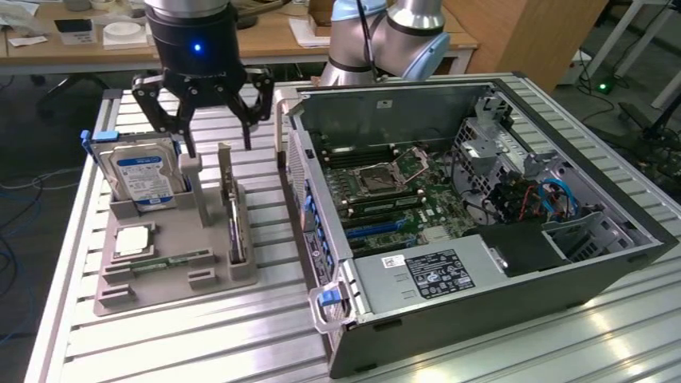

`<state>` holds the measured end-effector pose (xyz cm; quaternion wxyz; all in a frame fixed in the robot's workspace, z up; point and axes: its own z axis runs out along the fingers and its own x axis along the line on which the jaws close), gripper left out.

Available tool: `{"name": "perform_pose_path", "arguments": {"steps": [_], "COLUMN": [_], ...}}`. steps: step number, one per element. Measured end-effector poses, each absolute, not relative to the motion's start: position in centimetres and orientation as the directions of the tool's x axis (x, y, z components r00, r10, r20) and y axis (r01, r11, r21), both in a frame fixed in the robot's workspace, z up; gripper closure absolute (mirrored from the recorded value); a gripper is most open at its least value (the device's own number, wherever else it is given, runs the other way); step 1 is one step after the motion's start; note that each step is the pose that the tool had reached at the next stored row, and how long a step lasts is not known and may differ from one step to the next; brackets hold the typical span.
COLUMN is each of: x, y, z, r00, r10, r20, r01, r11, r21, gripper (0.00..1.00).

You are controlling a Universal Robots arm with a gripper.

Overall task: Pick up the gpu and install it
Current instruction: 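Pick up the gpu and move the gpu toward the slot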

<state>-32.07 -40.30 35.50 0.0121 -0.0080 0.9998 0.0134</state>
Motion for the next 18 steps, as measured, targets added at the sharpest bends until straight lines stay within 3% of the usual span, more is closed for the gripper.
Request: {"name": "perform_pose_path", "arguments": {"steps": [18], "x": [-32.0], "y": [-40.3], "z": [33.6], "r00": [-0.999], "r10": [-0.015], "r20": [-0.030], "r01": [-0.016], "r11": [1.000], "r21": [0.027], "gripper": [0.29]}}
